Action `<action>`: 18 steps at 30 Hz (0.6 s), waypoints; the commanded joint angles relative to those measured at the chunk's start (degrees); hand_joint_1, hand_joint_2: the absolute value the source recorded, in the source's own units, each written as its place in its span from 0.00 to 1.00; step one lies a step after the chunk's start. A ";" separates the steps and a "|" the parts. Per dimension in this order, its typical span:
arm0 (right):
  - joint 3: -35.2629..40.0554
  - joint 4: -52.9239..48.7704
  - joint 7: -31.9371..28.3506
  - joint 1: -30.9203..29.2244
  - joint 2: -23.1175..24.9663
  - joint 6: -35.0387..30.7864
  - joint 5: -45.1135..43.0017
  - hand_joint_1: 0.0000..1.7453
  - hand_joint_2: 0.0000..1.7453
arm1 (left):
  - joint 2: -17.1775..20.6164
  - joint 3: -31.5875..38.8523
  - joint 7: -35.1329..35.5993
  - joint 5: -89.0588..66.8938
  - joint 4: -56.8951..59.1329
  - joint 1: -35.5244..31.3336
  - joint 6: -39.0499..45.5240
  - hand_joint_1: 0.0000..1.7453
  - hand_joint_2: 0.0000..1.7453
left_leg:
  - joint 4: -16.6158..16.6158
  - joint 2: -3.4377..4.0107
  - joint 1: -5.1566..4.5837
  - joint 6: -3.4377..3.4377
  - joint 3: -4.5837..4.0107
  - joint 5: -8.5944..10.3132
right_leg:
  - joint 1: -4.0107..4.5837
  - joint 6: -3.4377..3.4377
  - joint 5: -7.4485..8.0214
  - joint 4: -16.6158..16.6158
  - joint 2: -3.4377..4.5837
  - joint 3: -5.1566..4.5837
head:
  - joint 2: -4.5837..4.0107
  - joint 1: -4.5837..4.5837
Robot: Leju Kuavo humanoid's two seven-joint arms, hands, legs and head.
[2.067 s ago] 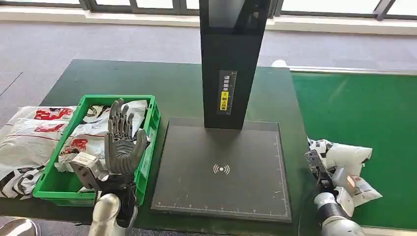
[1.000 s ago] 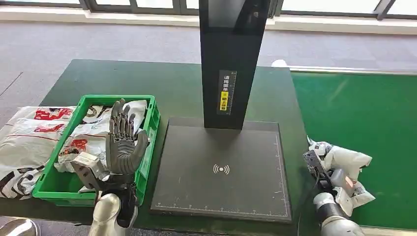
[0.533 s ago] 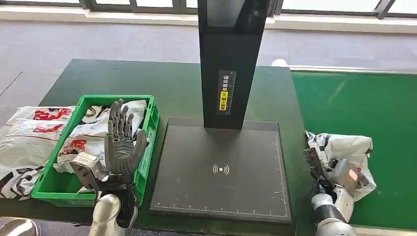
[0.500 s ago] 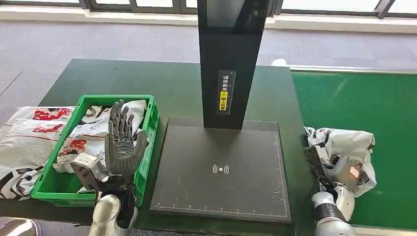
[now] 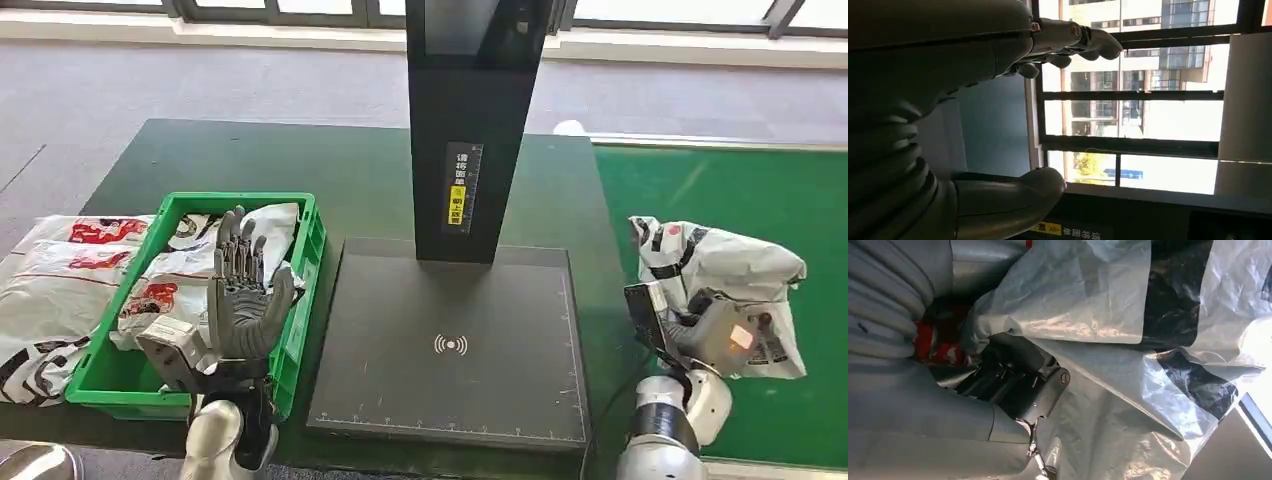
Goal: Moved the parcel from conveyor to table for the left to box.
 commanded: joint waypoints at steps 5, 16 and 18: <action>-6.08 -5.35 -0.76 -1.05 3.66 0.26 -0.28 1.00 1.00 | -0.86 0.32 0.15 0.16 0.99 1.90 0.30 0.00 1.00 | -0.13 0.18 -0.08 0.00 0.14 -0.02 | -0.06 -0.04 0.02 -0.14 0.09 0.08 | 0.02 0.00; 1.38 -4.64 -1.47 0.72 3.47 0.26 -5.81 1.00 1.00 | -0.71 -0.03 0.15 0.26 0.86 1.87 0.70 0.00 1.00 | -0.06 0.17 -0.07 0.01 0.08 -0.03 | -0.05 -0.01 0.02 -0.07 0.11 0.02 | 0.02 0.00; 9.09 -1.30 -1.47 2.16 2.51 0.26 -10.46 1.00 1.00 | -0.58 0.00 0.15 0.34 0.72 1.92 0.66 0.00 1.00 | -0.19 0.28 -0.07 0.01 0.20 -0.02 | -0.05 -0.04 0.05 -0.20 0.18 0.12 | 0.02 0.00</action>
